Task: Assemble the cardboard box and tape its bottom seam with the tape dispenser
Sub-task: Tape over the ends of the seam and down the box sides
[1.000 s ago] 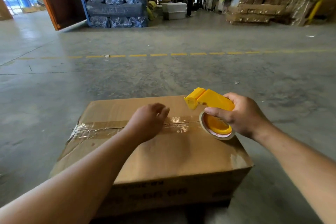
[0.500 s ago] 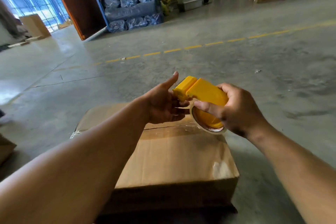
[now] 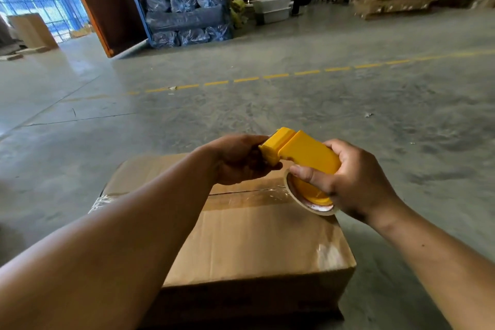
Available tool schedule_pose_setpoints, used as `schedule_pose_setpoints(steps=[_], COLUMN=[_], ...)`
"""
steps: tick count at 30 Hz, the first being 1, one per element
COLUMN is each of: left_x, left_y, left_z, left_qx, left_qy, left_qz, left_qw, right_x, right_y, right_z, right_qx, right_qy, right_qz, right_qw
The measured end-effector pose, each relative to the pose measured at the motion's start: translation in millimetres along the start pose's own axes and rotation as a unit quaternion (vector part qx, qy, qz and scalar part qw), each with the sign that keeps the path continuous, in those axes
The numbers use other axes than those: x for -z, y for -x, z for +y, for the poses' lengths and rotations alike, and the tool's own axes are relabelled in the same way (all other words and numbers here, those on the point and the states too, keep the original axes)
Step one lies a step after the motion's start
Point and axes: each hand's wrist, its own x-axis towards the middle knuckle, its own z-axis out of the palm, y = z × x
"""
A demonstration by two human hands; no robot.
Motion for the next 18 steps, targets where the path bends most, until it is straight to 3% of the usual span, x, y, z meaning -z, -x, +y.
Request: schedule_pose_setpoints(steps=[7,14,18], left_x=[15,31,44], left_y=[10,-2,-8], left_z=[7,-1,1], left_qx=[0.001,-0.043,-0.046], left_qy=[-0.012,0.077,0.052], left_qz=[-0.056,-0.125,-0.139], left_qw=[0.998,0.988,0.988], right_x=[-5,-17,-26], right_y=[3,5,5], right_z=[-22,-39,-48], right_qx=[-0.017,-0.046,-0.051], right_qy=[0.005,-0.007,0.011], right_qz=[-0.009,0.006,0.021], right_qw=[1.000,0.999,0.998])
